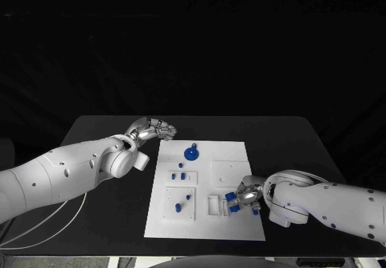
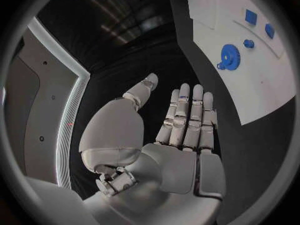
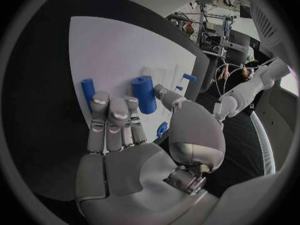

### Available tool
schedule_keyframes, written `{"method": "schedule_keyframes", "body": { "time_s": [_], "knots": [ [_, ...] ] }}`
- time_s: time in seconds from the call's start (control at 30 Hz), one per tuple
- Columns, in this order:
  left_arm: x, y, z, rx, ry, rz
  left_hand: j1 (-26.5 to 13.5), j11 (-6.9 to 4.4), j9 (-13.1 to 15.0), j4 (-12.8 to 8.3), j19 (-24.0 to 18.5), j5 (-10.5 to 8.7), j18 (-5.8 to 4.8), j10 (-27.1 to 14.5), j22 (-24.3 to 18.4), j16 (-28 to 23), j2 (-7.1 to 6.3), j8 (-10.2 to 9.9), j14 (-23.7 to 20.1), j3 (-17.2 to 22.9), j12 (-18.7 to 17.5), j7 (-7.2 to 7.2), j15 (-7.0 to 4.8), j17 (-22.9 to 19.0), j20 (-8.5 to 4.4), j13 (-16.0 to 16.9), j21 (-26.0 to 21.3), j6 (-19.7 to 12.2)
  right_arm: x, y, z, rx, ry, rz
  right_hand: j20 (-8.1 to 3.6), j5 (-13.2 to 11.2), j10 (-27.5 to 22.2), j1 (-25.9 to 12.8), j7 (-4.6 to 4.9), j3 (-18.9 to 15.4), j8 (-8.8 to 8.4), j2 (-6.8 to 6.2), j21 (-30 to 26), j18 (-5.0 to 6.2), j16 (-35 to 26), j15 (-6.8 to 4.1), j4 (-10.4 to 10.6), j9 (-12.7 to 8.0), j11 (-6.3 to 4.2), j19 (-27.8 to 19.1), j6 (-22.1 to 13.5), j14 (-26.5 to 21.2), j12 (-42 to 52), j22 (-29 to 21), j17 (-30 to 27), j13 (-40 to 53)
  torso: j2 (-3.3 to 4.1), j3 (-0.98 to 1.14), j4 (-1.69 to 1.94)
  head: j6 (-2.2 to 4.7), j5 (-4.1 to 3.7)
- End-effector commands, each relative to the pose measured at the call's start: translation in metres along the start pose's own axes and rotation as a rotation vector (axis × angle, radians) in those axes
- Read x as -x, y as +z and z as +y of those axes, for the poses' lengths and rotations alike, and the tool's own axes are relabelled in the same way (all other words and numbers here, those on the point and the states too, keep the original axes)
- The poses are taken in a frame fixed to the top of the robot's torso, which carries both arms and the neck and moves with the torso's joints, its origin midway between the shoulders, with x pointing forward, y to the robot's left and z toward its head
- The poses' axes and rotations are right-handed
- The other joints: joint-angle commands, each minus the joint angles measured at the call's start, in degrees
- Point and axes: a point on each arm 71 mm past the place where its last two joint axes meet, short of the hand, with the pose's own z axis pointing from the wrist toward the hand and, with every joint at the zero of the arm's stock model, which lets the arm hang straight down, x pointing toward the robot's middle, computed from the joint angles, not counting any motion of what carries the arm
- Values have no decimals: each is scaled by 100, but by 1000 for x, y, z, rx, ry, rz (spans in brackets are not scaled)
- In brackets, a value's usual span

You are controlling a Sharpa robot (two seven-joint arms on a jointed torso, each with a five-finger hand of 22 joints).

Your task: Assemble the parts on the task board

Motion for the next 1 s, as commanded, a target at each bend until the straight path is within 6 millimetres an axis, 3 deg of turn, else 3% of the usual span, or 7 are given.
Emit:
{"method": "schedule_keyframes", "body": {
  "time_s": [0.03,0.17,0.27,0.37,0.63,1.0],
  "knots": [
    [-2,0,-1,-8,-11,15,-36,39,-7,6,45,-12,56,-19,8,-24,23,11,22,-39,-11,-8,3,6,14,-7,-25,-37,-2,-1,0,7,29,-7,-1,-6,48,1,19,67,24,75,47,178,22,-49,-39,9,-29,6,103,0,2,121,8,1,-1,4,-4,-9,12],
    [-2,0,-1,-8,-12,16,-27,39,-7,0,44,-7,57,-19,9,-28,28,13,22,-38,-11,-10,4,9,14,-8,-29,-34,0,-6,2,17,86,-6,8,-7,96,-121,5,105,25,71,76,178,33,-60,-63,9,-42,11,160,7,-10,118,12,5,4,6,3,0,12],
    [-1,0,-1,-7,-11,15,-11,39,-7,-12,43,-5,58,-20,11,-32,28,15,22,-39,-11,-12,4,13,14,-10,-32,-31,4,-10,6,30,109,-15,17,3,126,-287,-2,42,22,-112,96,178,41,-66,-42,6,-48,25,192,12,-15,115,15,12,5,4,1,-6,16],
    [-2,0,-1,-8,-11,15,-10,40,-7,-13,43,-4,58,-20,12,-33,29,15,22,-39,-11,-12,4,14,15,-10,-33,-30,7,-13,10,40,124,-17,12,-2,150,-370,-11,22,19,-165,111,178,49,-75,-26,5,-58,40,217,18,-19,111,17,18,6,0,-2,-6,16],
    [-2,0,-1,-7,-12,16,-2,40,-8,-16,45,1,59,-19,14,-36,39,16,24,-38,-10,-13,4,18,15,-12,-35,-28,3,-12,20,56,129,-1,0,-4,180,-517,-24,-16,14,-233,124,178,58,-89,38,7,-71,54,250,20,-28,104,21,31,10,-2,10,-16,20],
    [-1,0,-1,-7,-12,17,-1,40,-8,-17,46,3,58,-19,15,-39,42,16,25,-40,-10,-12,5,21,16,-13,-37,-27,-3,-5,30,47,64,62,-15,-4,166,-706,-22,-195,-20,-177,131,178,60,-92,66,5,-72,38,231,5,-63,102,26,48,14,-3,12,-30,41]
  ]
}}
